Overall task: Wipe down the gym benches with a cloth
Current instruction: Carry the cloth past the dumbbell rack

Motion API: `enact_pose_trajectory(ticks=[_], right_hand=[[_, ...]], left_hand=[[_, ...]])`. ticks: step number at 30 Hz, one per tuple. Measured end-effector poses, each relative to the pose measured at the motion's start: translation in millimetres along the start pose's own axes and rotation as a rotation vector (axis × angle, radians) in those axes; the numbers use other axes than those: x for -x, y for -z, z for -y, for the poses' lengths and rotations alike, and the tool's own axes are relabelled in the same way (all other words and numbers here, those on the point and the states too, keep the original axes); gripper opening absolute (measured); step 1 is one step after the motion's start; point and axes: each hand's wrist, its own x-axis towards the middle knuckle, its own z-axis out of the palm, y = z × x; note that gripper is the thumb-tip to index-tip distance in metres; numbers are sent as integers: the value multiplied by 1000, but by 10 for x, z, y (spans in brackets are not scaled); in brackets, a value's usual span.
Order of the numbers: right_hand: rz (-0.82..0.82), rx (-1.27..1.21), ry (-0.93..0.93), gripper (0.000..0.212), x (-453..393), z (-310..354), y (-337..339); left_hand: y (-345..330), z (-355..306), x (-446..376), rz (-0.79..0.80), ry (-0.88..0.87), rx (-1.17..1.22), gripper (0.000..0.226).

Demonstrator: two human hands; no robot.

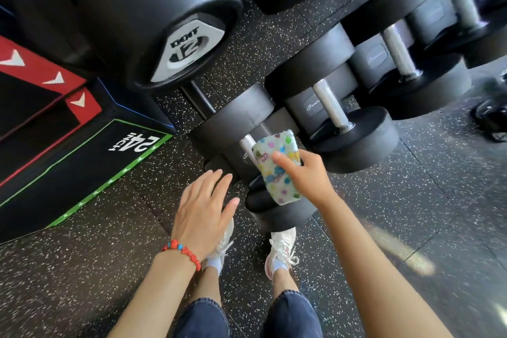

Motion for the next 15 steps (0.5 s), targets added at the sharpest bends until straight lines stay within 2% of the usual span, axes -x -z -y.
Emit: enact_pose_trajectory(ticks=[10, 15], right_hand=[[-202, -628, -154, 16, 1132, 173, -61], [-256, -740, -161, 14, 1741, 186, -85]], left_hand=[[750, -95, 162, -56, -264, -93, 58], [1046, -201, 286, -30, -403, -132, 68]])
